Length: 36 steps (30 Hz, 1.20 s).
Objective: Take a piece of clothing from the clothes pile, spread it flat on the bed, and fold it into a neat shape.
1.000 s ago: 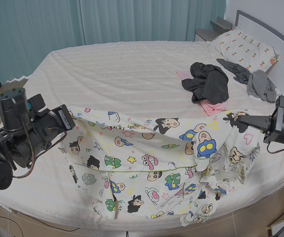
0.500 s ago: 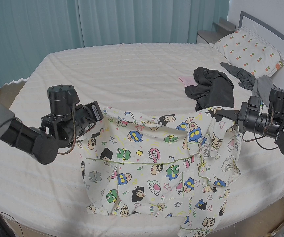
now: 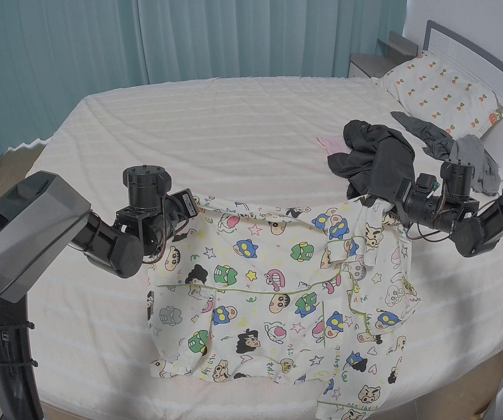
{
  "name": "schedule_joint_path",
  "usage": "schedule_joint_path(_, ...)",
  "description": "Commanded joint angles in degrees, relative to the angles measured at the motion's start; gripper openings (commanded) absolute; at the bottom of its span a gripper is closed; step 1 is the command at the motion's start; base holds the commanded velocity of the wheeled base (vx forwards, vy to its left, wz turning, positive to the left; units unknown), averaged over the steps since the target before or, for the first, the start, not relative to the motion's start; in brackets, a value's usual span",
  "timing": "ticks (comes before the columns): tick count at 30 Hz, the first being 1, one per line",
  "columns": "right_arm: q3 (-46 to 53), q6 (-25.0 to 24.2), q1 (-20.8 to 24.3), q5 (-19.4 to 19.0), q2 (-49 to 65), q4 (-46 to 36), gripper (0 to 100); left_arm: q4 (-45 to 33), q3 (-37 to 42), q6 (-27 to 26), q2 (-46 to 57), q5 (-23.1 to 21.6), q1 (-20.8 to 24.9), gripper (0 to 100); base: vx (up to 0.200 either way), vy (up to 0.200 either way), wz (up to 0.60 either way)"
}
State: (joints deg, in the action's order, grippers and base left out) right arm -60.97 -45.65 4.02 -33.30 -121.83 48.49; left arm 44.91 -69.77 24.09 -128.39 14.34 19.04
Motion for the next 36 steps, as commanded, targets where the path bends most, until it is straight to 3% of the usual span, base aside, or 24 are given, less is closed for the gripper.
schedule_joint_path(1,-7.8,-5.4,-0.2,2.8,-9.3,0.0,100,-0.2,-6.8,2.1,-7.1,0.3,-0.5,100,0.0,0.0,0.0)
schedule_joint_path(6,-14.1,-13.2,-0.1,11.7,-14.6,0.1,100,0.1,-11.1,2.6,-11.4,3.9,-1.3,100,0.0,0.0,0.0)
schedule_joint_path(9,-16.3,-17.1,-0.4,13.8,-16.8,-0.2,100,0.2,-13.9,3.2,-13.3,5.7,-2.2,100,0.0,0.0,0.0)
schedule_joint_path(15,-19.0,-18.1,-2.6,18.2,-19.1,0.1,100,0.1,-17.9,3.9,-14.3,7.7,-5.8,100,0.0,0.0,0.0)
schedule_joint_path(20,-19.2,-17.9,-4.2,18.5,-18.9,0.0,100,-0.3,-18.9,3.6,-14.4,7.2,-9.2,100,0.0,0.0,0.0)
schedule_joint_path(28,-18.3,-19.5,-4.9,17.4,-18.1,-0.4,100,-2.2,-18.7,3.6,-14.4,4.8,-10.6,100,0.0,0.0,0.0)
schedule_joint_path(33,-17.3,-21.5,-6.0,16.0,-17.6,-0.7,100,-3.1,-12.7,4.3,-11.8,4.7,-10.7,100,0.0,0.0,0.0)
schedule_joint_path(36,-16.6,-25.4,-6.7,15.8,-16.2,-0.9,100,-3.0,-7.3,6.8,-8.5,3.9,-10.7,100,0.0,0.0,0.0)
